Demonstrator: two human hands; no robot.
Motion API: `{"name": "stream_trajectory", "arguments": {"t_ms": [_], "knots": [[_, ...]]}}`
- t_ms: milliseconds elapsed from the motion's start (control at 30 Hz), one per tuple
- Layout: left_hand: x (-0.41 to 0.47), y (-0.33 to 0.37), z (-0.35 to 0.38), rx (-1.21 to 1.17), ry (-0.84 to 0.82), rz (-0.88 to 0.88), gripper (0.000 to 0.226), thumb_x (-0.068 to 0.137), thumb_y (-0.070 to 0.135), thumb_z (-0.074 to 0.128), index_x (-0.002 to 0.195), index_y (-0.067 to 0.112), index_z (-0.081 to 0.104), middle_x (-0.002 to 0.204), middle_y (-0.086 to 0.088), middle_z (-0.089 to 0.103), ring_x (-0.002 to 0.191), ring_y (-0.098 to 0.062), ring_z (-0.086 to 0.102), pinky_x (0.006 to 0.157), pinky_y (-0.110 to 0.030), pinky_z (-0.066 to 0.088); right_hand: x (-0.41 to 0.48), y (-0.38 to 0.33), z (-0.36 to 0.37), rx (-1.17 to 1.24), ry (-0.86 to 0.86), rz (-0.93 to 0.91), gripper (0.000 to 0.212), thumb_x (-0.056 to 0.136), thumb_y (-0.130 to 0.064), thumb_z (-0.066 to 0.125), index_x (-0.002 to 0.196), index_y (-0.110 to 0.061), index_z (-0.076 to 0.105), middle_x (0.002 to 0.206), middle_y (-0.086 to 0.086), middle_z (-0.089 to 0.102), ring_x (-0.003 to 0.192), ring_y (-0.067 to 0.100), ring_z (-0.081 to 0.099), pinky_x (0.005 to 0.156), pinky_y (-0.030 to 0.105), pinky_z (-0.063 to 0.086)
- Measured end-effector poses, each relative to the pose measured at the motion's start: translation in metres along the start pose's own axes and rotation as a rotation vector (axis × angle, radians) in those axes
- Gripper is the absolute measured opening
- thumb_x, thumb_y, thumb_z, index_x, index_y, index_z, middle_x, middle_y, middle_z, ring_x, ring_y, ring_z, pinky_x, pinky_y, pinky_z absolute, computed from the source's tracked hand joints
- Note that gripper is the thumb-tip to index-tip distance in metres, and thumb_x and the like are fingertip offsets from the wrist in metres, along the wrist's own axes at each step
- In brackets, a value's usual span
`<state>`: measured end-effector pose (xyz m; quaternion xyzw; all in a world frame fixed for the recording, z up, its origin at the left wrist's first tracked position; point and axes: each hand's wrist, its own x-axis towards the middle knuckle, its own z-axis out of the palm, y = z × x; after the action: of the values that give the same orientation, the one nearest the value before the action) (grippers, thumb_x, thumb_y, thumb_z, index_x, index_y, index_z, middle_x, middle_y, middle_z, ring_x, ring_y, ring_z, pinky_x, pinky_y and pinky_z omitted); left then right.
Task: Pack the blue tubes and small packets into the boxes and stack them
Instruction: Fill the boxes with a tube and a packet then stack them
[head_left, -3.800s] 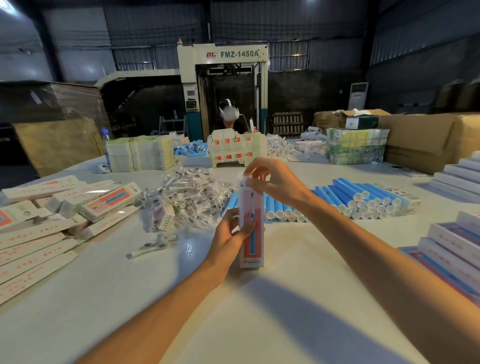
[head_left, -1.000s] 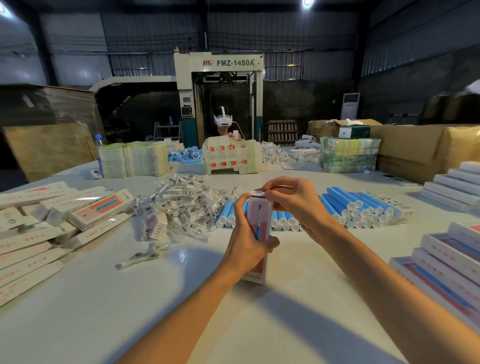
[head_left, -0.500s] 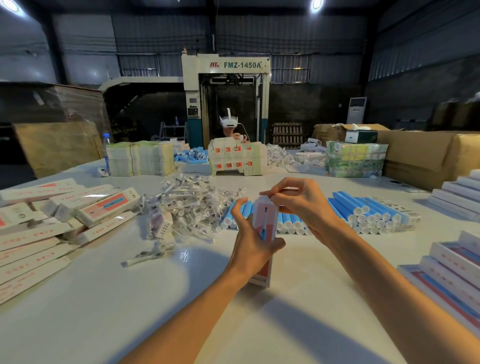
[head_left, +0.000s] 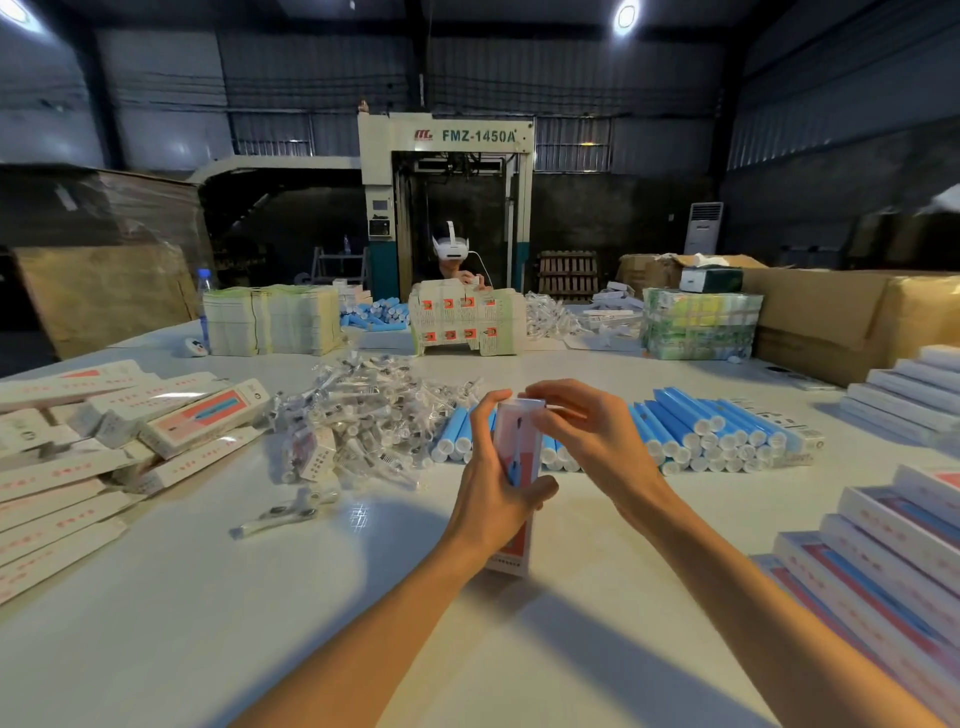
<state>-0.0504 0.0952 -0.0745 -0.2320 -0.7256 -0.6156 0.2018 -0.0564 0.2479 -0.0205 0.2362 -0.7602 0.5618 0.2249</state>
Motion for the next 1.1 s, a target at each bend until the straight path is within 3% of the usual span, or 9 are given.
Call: {"name": "stream_trajectory", "arguments": {"t_ms": [100, 200, 400, 533, 633, 733, 833, 967, 1100], "knots": [[-0.001, 0.001, 0.0, 0.014, 0.005, 0.008, 0.098, 0.078, -0.006, 0.08, 0.137, 0.053, 0.029, 0.119, 0.009, 0.065, 0.084, -0.027, 0.074, 0.074, -0.052, 0.064, -0.004, 0.003, 0.006, -0.013, 0.05, -0.029, 0.019, 0.096, -0.012, 0.072, 0.113, -0.017, 0.077, 0.107, -0.011, 0.078, 0.104, 0.008, 0.073, 0.09, 0.027, 0.06], [-0.003, 0.001, 0.0, 0.014, 0.0, 0.012, 0.093, 0.076, 0.005, 0.08, 0.139, 0.049, 0.029, 0.122, 0.015, 0.061, 0.087, -0.025, 0.075, 0.075, -0.051, 0.065, -0.006, 0.003, 0.007, -0.04, 0.062, -0.054, 0.017, 0.097, -0.016, 0.072, 0.113, -0.017, 0.077, 0.108, -0.013, 0.078, 0.104, 0.007, 0.073, 0.09, 0.025, 0.06], [-0.002, -0.006, 0.001, 0.011, 0.005, 0.02, 0.089, 0.076, 0.005, 0.079, 0.139, 0.045, 0.03, 0.1, -0.008, 0.067, 0.066, -0.033, 0.071, 0.064, -0.059, 0.06, -0.008, 0.003, 0.016, -0.178, 0.095, -0.11, 0.012, 0.1, -0.01, 0.066, 0.107, -0.015, 0.075, 0.106, -0.017, 0.074, 0.099, -0.005, 0.069, 0.081, 0.008, 0.051], [-0.001, -0.01, 0.003, 0.02, 0.027, 0.019, 0.098, 0.079, 0.0, 0.086, 0.142, 0.048, 0.029, 0.107, -0.004, 0.069, 0.078, -0.029, 0.073, 0.069, -0.051, 0.063, -0.018, 0.008, 0.024, -0.055, 0.152, -0.116, 0.017, 0.103, -0.01, 0.062, 0.116, -0.013, 0.072, 0.111, -0.008, 0.075, 0.106, 0.006, 0.07, 0.087, 0.017, 0.055], [0.002, -0.012, 0.0, -0.024, 0.003, -0.029, 0.098, 0.084, 0.01, 0.086, 0.149, 0.049, 0.025, 0.128, -0.006, 0.069, 0.102, -0.018, 0.076, 0.085, -0.042, 0.065, -0.025, 0.015, 0.032, 0.035, 0.118, -0.035, 0.029, 0.105, -0.014, 0.06, 0.133, -0.02, 0.064, 0.129, -0.007, 0.068, 0.116, 0.008, 0.067, 0.088, 0.023, 0.057], [0.003, -0.012, -0.004, -0.162, -0.06, -0.11, 0.094, 0.094, 0.012, 0.079, 0.151, 0.06, 0.021, 0.15, -0.009, 0.055, 0.12, -0.014, 0.07, 0.089, -0.029, 0.062, -0.033, 0.022, 0.035, 0.095, 0.037, 0.024, 0.046, 0.107, -0.016, 0.056, 0.15, -0.03, 0.048, 0.148, -0.012, 0.053, 0.127, 0.001, 0.059, 0.093, 0.021, 0.056], [0.003, -0.013, -0.002, -0.342, -0.029, -0.26, 0.09, 0.101, 0.002, 0.068, 0.148, 0.064, 0.022, 0.151, -0.005, 0.055, 0.119, -0.013, 0.071, 0.088, -0.032, 0.062, -0.036, 0.024, 0.035, 0.002, 0.015, 0.022, 0.053, 0.108, -0.031, 0.054, 0.157, -0.033, 0.036, 0.15, -0.017, 0.042, 0.13, -0.005, 0.053, 0.097, 0.021, 0.055], [0.006, -0.01, -0.003, -0.723, 0.185, -0.492, 0.074, 0.1, -0.008, 0.05, 0.146, 0.048, 0.041, 0.11, -0.01, 0.072, 0.084, -0.022, 0.075, 0.064, -0.037, 0.062, -0.042, 0.023, 0.043, -0.265, -0.131, 0.058, 0.06, 0.103, -0.053, 0.052, 0.155, -0.028, 0.039, 0.147, -0.006, 0.037, 0.13, 0.013, 0.053, 0.103, 0.033, 0.053], [0.005, -0.003, -0.009, -0.933, 0.235, -0.583, 0.049, 0.105, 0.008, 0.048, 0.152, 0.02, 0.049, 0.117, -0.02, 0.063, 0.1, -0.031, 0.066, 0.076, -0.04, 0.057, -0.045, 0.026, 0.051, -0.522, -0.247, 0.133, 0.067, 0.096, -0.061, 0.061, 0.149, -0.026, 0.039, 0.139, -0.005, 0.04, 0.117, 0.015, 0.054, 0.091, 0.032, 0.053]]}}
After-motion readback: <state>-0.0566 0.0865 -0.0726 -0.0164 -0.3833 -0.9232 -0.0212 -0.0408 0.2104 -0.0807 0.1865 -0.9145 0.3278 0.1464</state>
